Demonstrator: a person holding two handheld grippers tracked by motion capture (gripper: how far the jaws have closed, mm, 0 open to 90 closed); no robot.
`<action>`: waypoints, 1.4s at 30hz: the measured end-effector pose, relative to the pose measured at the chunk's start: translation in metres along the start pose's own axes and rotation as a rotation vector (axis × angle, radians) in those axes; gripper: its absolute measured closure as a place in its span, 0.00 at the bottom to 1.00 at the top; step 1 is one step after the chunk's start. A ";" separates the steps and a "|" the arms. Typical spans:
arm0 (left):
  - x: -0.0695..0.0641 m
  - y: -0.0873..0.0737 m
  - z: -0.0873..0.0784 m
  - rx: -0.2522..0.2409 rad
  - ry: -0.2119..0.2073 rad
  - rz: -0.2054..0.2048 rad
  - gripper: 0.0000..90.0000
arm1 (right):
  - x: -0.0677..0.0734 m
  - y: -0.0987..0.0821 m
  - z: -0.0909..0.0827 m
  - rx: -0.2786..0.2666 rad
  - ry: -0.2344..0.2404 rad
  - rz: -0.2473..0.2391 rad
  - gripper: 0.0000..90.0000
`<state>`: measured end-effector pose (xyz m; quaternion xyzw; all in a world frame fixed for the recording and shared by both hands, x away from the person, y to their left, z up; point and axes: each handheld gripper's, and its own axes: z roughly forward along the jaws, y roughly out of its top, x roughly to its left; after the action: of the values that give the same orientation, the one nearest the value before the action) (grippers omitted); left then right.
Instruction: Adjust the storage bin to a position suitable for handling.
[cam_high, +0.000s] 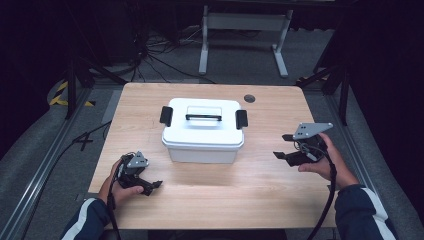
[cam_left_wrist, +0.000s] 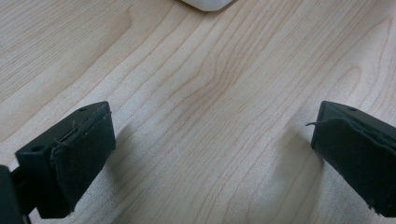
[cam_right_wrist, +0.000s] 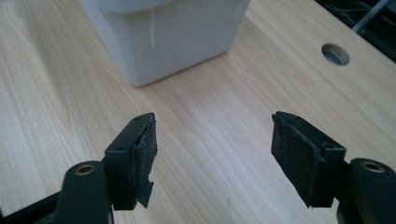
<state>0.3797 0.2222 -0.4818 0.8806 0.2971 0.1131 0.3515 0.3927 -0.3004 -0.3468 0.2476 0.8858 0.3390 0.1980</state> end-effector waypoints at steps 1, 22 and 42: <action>0.000 0.000 0.000 0.000 0.000 -0.001 0.00 | 0.000 0.006 0.000 0.005 0.003 -0.006 0.35; 0.000 0.000 0.000 0.000 0.001 -0.003 0.00 | 0.006 0.087 -0.001 -0.057 0.013 -0.142 0.36; -0.001 0.000 0.001 -0.004 0.007 -0.009 0.00 | 0.017 0.145 0.021 -0.010 0.039 -0.267 0.42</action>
<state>0.3793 0.2213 -0.4822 0.8781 0.3022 0.1154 0.3526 0.4345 -0.1864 -0.2628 0.1197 0.9128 0.3187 0.2255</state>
